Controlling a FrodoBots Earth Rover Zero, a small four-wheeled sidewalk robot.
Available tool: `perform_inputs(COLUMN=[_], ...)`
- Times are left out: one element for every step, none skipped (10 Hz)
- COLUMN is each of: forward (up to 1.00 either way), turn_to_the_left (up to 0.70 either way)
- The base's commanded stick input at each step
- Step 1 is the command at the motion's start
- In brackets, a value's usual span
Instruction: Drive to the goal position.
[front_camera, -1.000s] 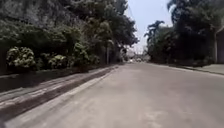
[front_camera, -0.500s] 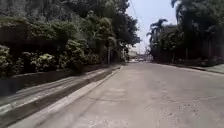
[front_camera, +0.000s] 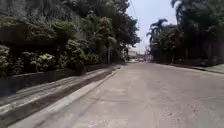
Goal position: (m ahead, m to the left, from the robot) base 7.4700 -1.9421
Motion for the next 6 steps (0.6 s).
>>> perform_inputs(forward=[1.00,1.00,1.00,1.00,1.00,1.00], turn_to_the_left=[-0.08,0.03,0.03,0.03,0.03,0.03])
